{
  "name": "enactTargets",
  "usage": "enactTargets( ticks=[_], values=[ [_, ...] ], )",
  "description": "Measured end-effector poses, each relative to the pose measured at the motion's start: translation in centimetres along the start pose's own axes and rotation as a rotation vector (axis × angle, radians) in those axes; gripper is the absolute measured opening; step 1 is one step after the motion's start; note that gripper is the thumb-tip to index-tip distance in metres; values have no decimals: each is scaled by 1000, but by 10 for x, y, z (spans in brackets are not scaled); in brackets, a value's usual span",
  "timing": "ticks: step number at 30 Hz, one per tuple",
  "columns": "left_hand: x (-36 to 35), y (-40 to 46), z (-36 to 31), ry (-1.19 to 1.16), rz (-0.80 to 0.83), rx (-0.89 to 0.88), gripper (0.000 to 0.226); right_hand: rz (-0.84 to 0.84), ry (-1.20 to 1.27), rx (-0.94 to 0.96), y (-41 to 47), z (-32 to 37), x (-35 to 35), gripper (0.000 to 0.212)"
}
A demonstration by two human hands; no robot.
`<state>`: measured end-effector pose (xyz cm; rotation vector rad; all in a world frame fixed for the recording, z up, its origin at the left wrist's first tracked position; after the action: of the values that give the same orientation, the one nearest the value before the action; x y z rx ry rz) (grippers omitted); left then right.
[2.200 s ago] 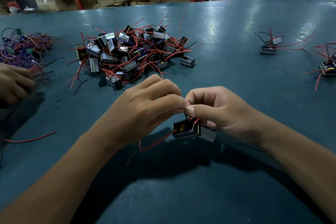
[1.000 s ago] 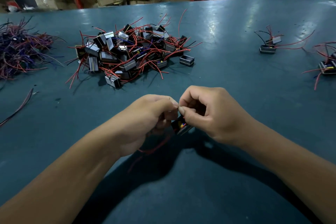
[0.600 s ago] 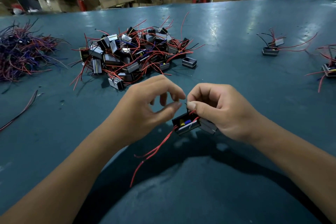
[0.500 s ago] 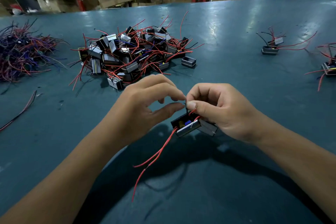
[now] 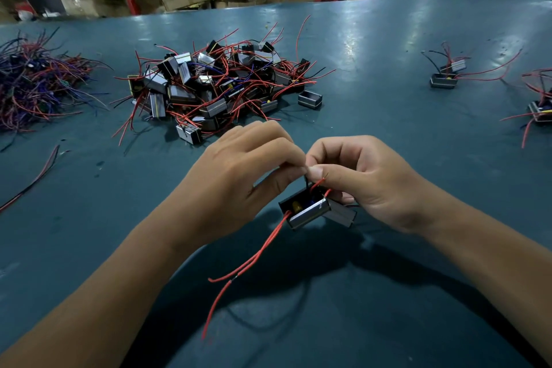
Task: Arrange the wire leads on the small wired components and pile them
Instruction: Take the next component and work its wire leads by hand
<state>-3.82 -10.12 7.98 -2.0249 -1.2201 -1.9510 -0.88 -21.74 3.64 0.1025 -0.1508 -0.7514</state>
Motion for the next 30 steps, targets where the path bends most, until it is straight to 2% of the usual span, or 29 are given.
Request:
enactTargets(
  ticks=[8, 18, 28, 30],
  values=[
    [-13, 0, 10, -258, 93, 169, 19, -28, -222, 15, -2, 3, 2, 7],
    [-36, -8, 27, -725, 113, 555, 23, -132, -349, 16, -3, -1, 7, 10],
    [-53, -26, 36, -804, 37, 843, 21, -196, -473, -32, -1, -8, 3, 10],
    [-51, -24, 35, -795, 25, 836, 22, -196, -458, -25, 0, -7, 2, 10]
  ],
)
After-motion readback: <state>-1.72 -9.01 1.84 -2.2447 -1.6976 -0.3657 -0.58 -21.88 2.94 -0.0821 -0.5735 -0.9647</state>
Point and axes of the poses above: each hand's wrist, its own y-axis towards the middle knuckle, its own x-axis out of the back of the hand, z = x × y, the point moved 8 cm from there along y, towards the middle knuckle, and after that the axes turned 11 degrees about z, right-handed, at the moved point
